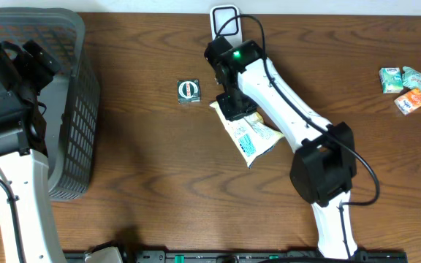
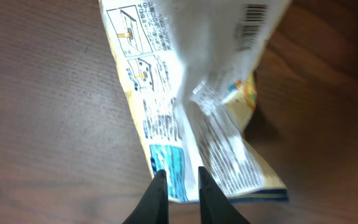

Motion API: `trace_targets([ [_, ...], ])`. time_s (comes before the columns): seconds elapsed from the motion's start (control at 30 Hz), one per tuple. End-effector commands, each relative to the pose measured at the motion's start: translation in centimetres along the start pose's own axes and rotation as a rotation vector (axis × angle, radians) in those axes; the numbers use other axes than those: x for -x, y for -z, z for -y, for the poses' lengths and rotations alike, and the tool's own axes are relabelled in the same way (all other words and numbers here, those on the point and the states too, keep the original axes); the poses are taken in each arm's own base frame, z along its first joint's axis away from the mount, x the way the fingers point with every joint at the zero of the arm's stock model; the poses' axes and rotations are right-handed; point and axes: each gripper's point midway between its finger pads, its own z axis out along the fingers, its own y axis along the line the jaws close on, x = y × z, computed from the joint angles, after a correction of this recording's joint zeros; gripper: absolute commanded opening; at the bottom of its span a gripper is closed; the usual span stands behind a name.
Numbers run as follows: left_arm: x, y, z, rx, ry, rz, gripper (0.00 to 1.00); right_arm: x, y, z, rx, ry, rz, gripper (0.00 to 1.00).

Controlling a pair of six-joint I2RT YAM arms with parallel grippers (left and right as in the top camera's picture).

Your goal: Scan the item barcode

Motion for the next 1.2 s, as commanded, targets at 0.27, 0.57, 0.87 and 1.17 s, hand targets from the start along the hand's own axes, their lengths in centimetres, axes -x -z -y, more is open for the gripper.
trace_targets([
  [0.27, 0.6, 0.2, 0.0, 0.002, -0.006, 0.014, 0.98, -2.9, -5.5, 2.4, -0.059, -0.059, -0.117, 0.13],
  [0.57, 0.6, 0.2, 0.0, 0.002, -0.006, 0.014, 0.98, -3.3, -7.7, 3.9, -0.060, -0.098, -0.124, 0.01],
  [0.87, 0.6, 0.2, 0.0, 0.002, -0.006, 0.014, 0.98, 0.1, 0.2, 6.8, -0.168, -0.118, 0.004, 0.22],
  [1.17, 0.6, 0.2, 0.0, 0.002, -0.006, 0.014, 0.98, 1.7, -0.4, 4.2, -0.033, -0.123, 0.050, 0.01],
])
